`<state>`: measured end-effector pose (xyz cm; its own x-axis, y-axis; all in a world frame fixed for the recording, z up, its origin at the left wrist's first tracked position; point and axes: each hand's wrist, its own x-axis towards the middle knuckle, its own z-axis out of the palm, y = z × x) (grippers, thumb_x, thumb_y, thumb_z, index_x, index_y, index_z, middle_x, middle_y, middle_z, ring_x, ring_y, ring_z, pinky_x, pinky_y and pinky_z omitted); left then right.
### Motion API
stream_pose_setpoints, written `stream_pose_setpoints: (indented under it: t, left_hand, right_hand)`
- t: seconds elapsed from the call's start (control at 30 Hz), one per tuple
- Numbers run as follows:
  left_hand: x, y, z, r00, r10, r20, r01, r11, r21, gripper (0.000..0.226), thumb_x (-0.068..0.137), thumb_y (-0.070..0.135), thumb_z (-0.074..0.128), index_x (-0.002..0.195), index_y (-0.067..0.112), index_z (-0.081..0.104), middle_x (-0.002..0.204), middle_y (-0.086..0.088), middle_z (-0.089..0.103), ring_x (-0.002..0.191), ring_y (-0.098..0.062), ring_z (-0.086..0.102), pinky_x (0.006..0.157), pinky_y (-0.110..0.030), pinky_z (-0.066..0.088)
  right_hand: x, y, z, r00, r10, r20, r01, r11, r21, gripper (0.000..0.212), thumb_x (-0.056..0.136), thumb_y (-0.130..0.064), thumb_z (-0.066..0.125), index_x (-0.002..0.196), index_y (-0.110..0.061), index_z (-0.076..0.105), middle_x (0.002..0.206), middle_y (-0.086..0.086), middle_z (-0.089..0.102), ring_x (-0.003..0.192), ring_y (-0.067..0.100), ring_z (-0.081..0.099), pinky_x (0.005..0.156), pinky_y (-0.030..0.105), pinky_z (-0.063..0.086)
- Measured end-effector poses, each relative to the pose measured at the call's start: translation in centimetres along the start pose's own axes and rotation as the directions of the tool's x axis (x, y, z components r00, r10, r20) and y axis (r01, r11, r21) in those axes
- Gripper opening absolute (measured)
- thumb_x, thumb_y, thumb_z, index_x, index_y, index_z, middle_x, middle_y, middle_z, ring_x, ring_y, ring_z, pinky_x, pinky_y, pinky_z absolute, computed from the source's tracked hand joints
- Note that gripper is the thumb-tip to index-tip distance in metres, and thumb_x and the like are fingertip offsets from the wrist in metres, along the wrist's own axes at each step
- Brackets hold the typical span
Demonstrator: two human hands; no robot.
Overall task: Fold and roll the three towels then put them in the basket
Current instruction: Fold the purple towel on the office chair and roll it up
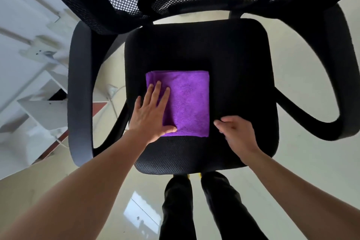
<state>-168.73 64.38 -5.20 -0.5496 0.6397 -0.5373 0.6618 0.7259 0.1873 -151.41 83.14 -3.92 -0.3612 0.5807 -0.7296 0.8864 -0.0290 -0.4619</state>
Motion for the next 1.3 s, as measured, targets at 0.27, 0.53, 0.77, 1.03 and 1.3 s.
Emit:
stream_pose_setpoints:
  t: [0.27,0.53,0.77,1.03,1.3]
  left_hand:
    - [-0.1,1.2,-2.6,1.000,-0.018,0.006,0.018,1.000,-0.010,0.095,0.075,0.056,0.067,0.151,0.027,0.018,0.161,-0.007,0.006,0.147,-0.027,0.009,0.115,-0.046,0.020]
    - [4.0,7.6,-6.6,0.980,-0.109,0.168,0.200,0.488,-0.850,0.028,0.093,0.006,0.051,0.119,0.007,0.061,0.101,-0.007,0.069,0.084,-0.015,0.065,0.080,-0.029,0.055]
    - [7.6,6.7,-6.8,0.814,-0.122,0.568,0.574,0.016,-0.819,0.064,0.094,0.059,0.041,0.118,0.002,0.055,0.102,-0.016,0.068,0.093,-0.028,0.068,0.084,-0.042,0.055]
    - [7.9,7.6,-8.2,0.806,-0.353,0.475,0.558,0.182,-0.810,0.037,0.079,0.031,0.068,0.108,0.010,0.059,0.108,-0.011,0.060,0.093,-0.027,0.063,0.061,-0.034,0.057]
    - [4.4,3.2,-5.3,0.931,-0.365,0.013,0.256,0.627,-0.736,0.040,0.077,0.006,0.063,0.116,0.016,0.057,0.100,-0.007,0.061,0.092,-0.023,0.059,0.074,-0.034,0.049]
  right_hand:
    - [2.3,-3.9,2.9,0.988,-0.026,0.153,0.025,1.000,0.009,0.042,0.063,-0.031,0.085,0.098,-0.015,0.066,0.089,-0.004,0.068,0.084,0.017,0.066,0.071,0.027,0.049]
    - [4.4,-3.9,-3.7,0.989,-0.025,0.147,0.016,0.998,0.063,0.050,0.062,-0.026,0.087,0.104,-0.018,0.061,0.099,-0.003,0.067,0.086,0.013,0.066,0.066,0.024,0.054]
    - [2.0,-2.7,-1.8,0.912,-0.404,-0.071,0.300,0.774,-0.557,0.058,0.073,-0.038,0.079,0.114,-0.017,0.044,0.100,0.002,0.062,0.085,0.027,0.064,0.062,0.029,0.039]
    - [-5.4,-1.6,-0.1,0.728,-0.681,0.080,0.528,0.483,-0.698,0.053,0.079,-0.032,0.071,0.128,-0.019,0.057,0.114,0.005,0.060,0.092,0.026,0.059,0.066,0.039,0.051]
    - [-6.7,-1.8,2.7,0.740,-0.620,0.260,0.624,0.488,-0.610,0.030,0.082,-0.024,0.067,0.111,-0.019,0.065,0.106,0.004,0.058,0.092,0.026,0.057,0.074,0.039,0.048]
